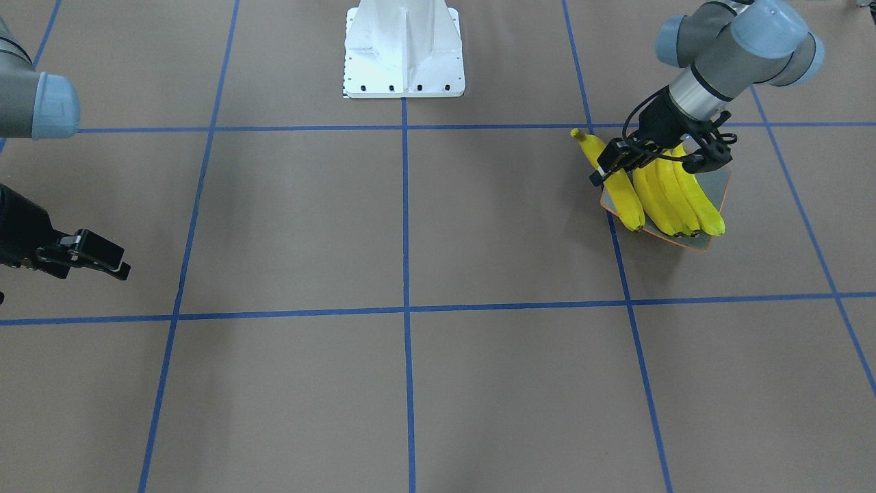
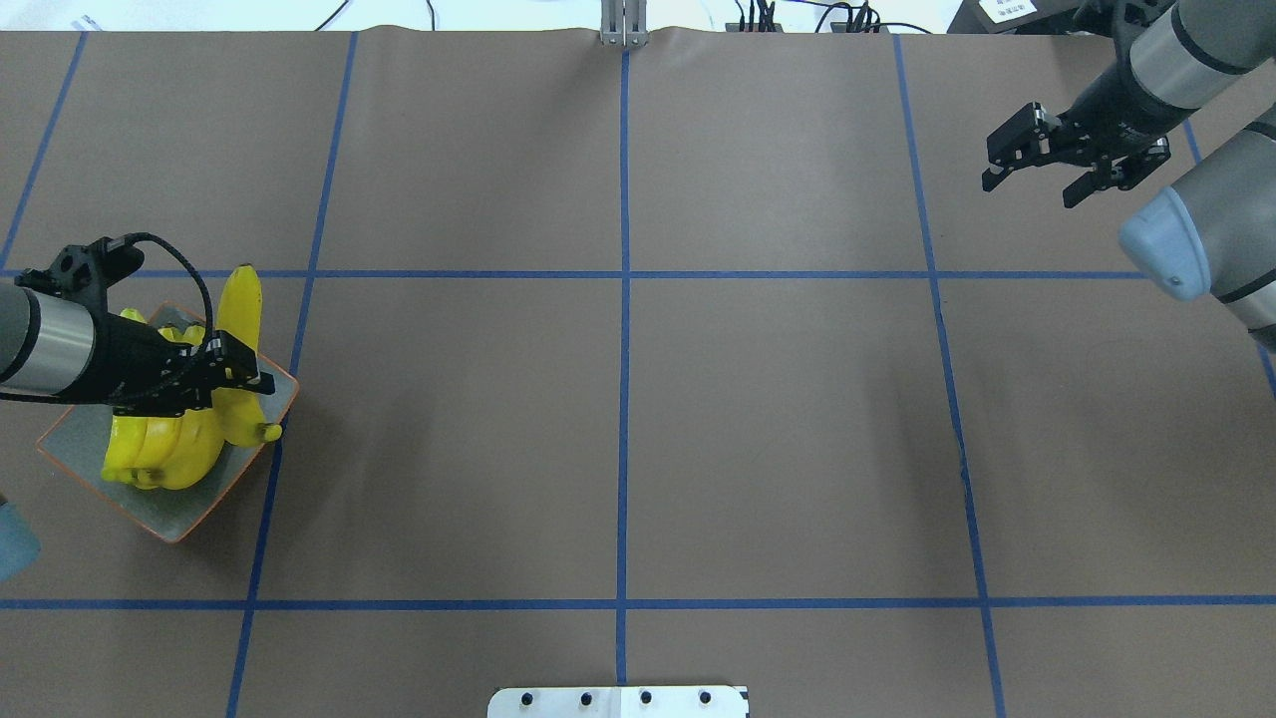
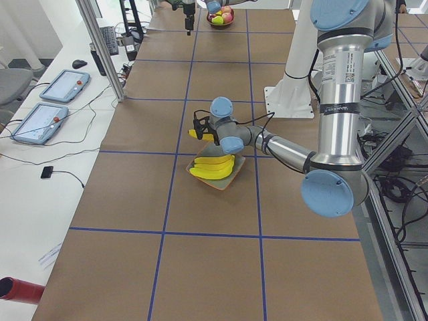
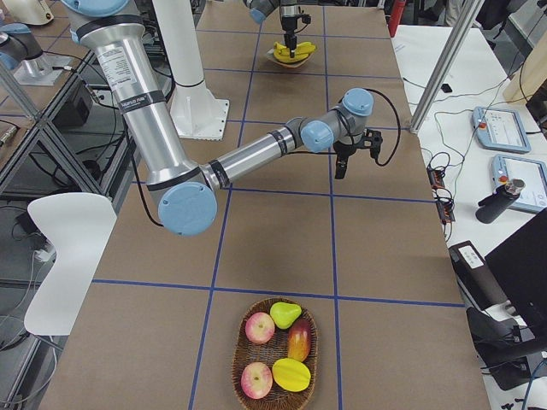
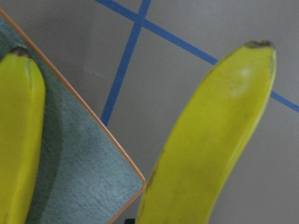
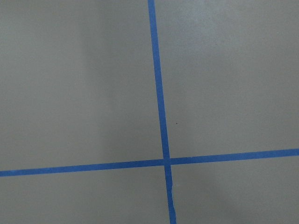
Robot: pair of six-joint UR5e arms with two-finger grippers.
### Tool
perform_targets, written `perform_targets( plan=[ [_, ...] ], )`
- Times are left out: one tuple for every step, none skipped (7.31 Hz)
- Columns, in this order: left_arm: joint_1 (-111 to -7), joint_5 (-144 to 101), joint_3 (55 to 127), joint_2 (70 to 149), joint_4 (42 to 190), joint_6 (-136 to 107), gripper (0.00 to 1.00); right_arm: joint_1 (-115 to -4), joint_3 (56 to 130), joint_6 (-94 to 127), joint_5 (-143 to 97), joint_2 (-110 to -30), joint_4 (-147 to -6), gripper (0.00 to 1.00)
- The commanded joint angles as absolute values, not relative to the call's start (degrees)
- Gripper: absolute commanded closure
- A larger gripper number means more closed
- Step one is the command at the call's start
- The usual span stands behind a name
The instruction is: Transfer all bananas from basket to plate
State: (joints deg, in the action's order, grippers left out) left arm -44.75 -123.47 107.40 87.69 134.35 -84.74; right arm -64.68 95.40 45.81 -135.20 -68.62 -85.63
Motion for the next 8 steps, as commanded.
perform_targets(
  plan=[
    [-44.74,-123.49,106.97,85.87,134.30,-82.18,1.00,-64.51,95.36,45.79,-134.82,-68.55,-85.61,0.00],
    [-44.56,-123.49,106.88,85.96,134.21,-82.18,1.00,-64.51,95.36,45.79,-134.82,-68.55,-85.61,0.00],
    [-44.47,-123.49,106.79,85.96,134.12,-82.18,1.00,-64.51,95.36,45.79,-134.82,-68.55,-85.61,0.00],
    [-44.47,-123.40,106.09,86.04,134.03,-82.18,0.90,-64.51,95.36,45.79,-134.82,-68.55,-85.61,0.00],
    [-44.47,-122.88,105.56,86.13,134.12,-82.09,0.34,-64.51,95.36,45.79,-134.91,-68.47,-85.61,0.00],
    [-44.47,-122.61,105.56,86.31,134.12,-82.18,0.08,-64.51,95.19,45.79,-134.91,-68.21,-85.61,0.00],
    [-44.47,-122.61,105.64,86.22,134.21,-82.18,0.00,-64.51,95.01,45.79,-135.00,-68.12,-85.61,0.00],
    [-44.47,-122.69,105.82,86.13,134.21,-82.18,0.00,-64.51,94.92,45.79,-135.00,-68.03,-85.61,0.00]
  ],
)
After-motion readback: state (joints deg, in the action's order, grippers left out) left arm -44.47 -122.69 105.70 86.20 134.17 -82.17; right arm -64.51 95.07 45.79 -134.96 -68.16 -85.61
